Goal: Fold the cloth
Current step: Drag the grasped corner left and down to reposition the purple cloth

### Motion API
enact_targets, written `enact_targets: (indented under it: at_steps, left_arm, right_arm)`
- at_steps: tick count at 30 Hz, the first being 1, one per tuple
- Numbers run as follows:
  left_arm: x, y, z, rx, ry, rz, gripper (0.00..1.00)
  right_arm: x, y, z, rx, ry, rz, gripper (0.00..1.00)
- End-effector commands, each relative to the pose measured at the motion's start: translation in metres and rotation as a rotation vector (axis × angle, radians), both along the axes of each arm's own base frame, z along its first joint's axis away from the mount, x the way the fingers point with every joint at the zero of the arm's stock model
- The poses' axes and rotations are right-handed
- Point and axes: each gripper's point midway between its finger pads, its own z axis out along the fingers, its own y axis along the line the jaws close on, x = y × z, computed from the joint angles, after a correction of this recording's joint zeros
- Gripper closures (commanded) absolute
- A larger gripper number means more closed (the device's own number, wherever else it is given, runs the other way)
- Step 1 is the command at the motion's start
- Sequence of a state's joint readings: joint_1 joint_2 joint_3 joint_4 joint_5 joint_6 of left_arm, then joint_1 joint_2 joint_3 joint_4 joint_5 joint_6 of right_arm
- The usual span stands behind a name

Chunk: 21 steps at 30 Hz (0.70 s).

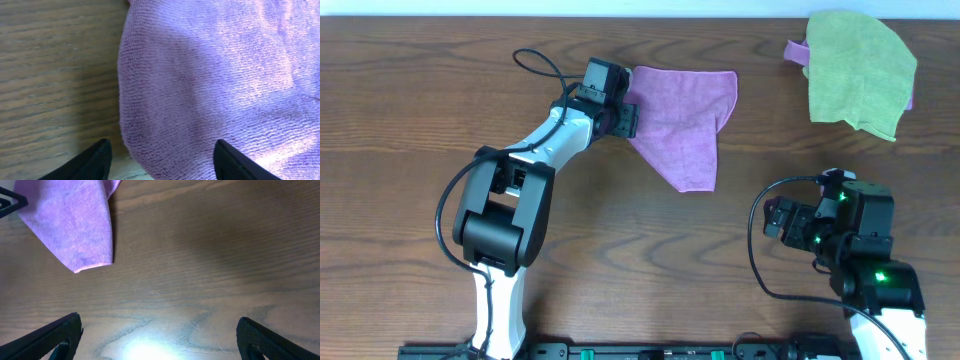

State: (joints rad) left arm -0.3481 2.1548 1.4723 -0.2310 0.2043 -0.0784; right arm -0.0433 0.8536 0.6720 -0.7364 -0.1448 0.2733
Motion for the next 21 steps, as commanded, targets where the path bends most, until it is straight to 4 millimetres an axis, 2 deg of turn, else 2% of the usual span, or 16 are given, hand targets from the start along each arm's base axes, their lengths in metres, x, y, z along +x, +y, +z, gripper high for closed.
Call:
enact_targets:
  at_steps: [1, 3, 12, 15, 21]
  left_arm:
    - [0.003, -0.005, 0.001, -0.029, 0.009, -0.005, 0.38]
    - [0.003, -0.005, 0.0, -0.034, 0.012, -0.003, 0.41]
    - [0.002, -0.004, -0.001, -0.029, 0.014, -0.002, 0.43]
    - [0.002, -0.003, -0.009, -0.019, 0.023, 0.0, 0.44]
    - [0.004, 0.003, -0.021, -0.013, 0.038, 0.011, 0.35]
  right_arm:
    - [0.0, 0.0, 0.001, -0.013, -0.004, 0.011, 0.01]
    - [0.0, 0.0, 0.001, -0.014, -0.004, 0.011, 0.01]
    - [-0.001, 0.0, 0.0, -0.013, 0.003, 0.012, 0.01]
    - [-0.002, 0.0, 0.0, -0.013, 0.004, 0.012, 0.01]
    - [-0.002, 0.0, -0.001, -0.013, 0.008, 0.012, 0.01]
